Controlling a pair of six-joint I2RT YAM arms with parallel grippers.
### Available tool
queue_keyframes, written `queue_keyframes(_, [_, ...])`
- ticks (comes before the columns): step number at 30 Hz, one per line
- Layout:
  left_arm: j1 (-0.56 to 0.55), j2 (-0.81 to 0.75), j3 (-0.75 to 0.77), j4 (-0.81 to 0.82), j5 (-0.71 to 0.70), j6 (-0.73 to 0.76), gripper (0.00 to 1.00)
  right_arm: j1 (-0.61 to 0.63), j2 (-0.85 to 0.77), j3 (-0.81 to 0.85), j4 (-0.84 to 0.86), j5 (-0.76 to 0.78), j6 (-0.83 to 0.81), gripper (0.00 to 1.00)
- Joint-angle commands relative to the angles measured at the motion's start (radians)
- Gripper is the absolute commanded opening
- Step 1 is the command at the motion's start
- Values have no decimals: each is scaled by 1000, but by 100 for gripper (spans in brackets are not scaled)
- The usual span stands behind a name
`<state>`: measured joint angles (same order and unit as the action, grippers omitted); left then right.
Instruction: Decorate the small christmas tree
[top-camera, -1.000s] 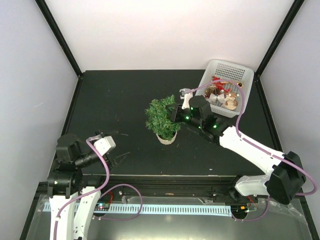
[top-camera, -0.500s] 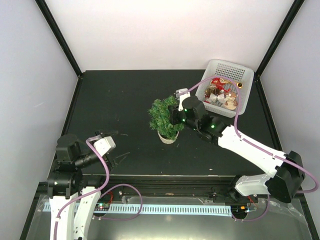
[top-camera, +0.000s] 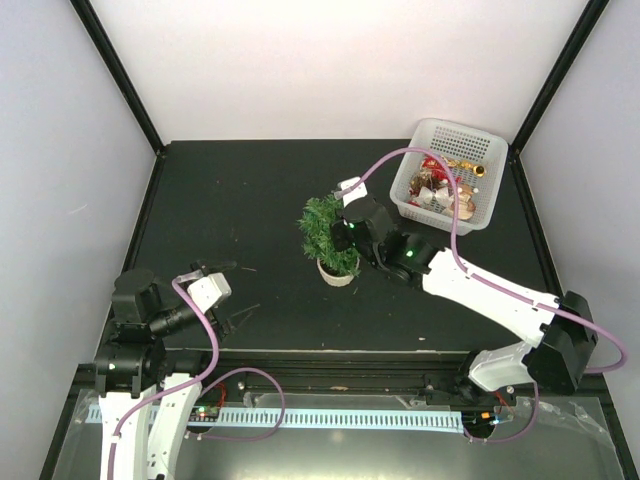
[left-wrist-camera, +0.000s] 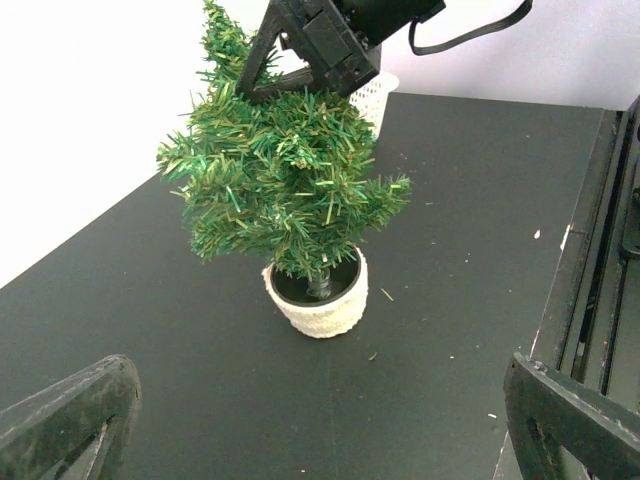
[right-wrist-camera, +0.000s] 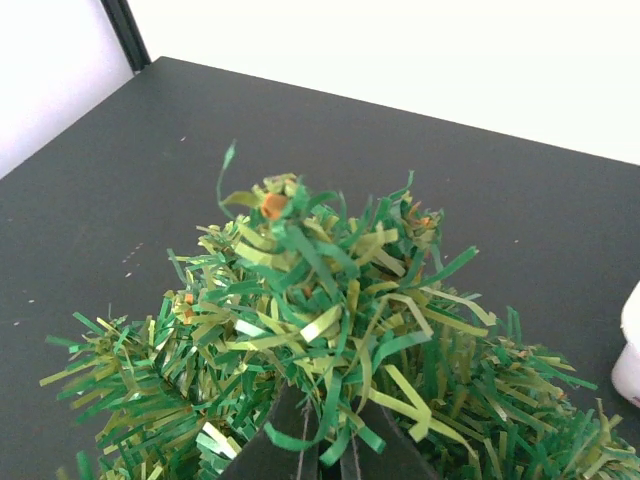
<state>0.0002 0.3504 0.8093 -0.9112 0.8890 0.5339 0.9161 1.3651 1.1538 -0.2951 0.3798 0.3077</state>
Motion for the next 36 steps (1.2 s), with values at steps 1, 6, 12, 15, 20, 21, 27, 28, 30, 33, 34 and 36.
queue_keyframes(1, [2,-13,-4,15,-7,-19,99,24,57,18,-87,148,-83,1])
queue_keyframes(6, [2,-11,-4,15,-10,-19,99,42,92,25,-101,213,-105,1])
queue_keyframes(12, [2,-11,-4,14,-13,-18,99,51,87,20,-95,233,-115,1])
queue_keyframes(15, [2,-10,-3,14,-14,-18,99,55,84,20,-98,242,-118,1])
queue_keyframes(20, [2,-8,-3,12,-14,-17,99,55,63,19,-107,223,-88,3])
queue_keyframes(21, [2,-9,-3,13,-14,-17,99,55,56,20,-108,214,-82,5])
queue_keyframes(27, [1,-9,-3,12,-17,-17,99,54,27,23,-115,173,-66,19])
queue_keyframes(28, [3,-8,-3,12,-17,-17,99,55,23,23,-117,172,-64,21])
queue_keyframes(30, [2,-9,-2,12,-18,-17,99,55,17,24,-121,172,-61,23])
queue_keyframes(33, [2,-10,-3,14,-19,-17,99,55,8,24,-129,172,-55,31])
queue_keyframes(34, [3,-11,-3,14,-19,-17,99,55,1,23,-130,172,-55,35])
queue_keyframes(36, [2,-11,-3,14,-20,-18,99,55,-10,21,-130,175,-49,45])
